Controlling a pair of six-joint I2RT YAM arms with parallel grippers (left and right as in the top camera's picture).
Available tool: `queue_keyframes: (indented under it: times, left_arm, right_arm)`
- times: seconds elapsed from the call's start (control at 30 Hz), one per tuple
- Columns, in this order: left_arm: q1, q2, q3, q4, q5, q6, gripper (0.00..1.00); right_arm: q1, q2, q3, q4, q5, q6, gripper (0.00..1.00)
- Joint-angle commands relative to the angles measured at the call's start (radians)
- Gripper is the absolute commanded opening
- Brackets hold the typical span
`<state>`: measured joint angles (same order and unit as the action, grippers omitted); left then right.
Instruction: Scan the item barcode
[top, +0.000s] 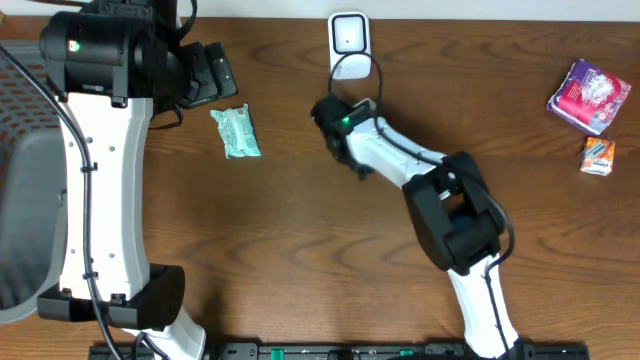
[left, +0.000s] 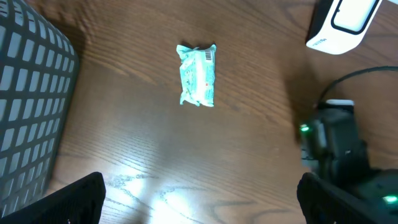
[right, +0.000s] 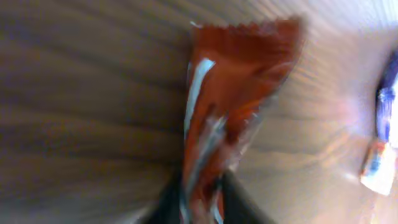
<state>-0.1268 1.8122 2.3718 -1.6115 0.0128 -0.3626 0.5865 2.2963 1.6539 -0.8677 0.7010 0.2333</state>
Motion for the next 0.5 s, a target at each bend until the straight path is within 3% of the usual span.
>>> queue_keyframes:
  times: [0.0,0.23,0.37,0.47]
  left_arm:
    - [0.004,0.005,0.002,-0.077,-0.006,0.002,0.98]
    - [0.004,0.005,0.002,-0.077,-0.006,0.002,0.98]
    - [0.004,0.005,0.002,-0.077,-0.006,0.002,0.98]
    - [0.004,0.005,0.002,-0.077,-0.006,0.002,0.98]
  right_arm:
    - [0.071,0.002,0.032,0.001,-0.089,0.036,0.6]
    - [0.081,0.002,0.187,-0.133,-0.183,0.051,0.61]
    - [0.013,0.002,0.313,-0.25,-0.241,0.05,0.61]
    - [-0.074,0.002,0.366,-0.297,-0.407,0.005,0.62]
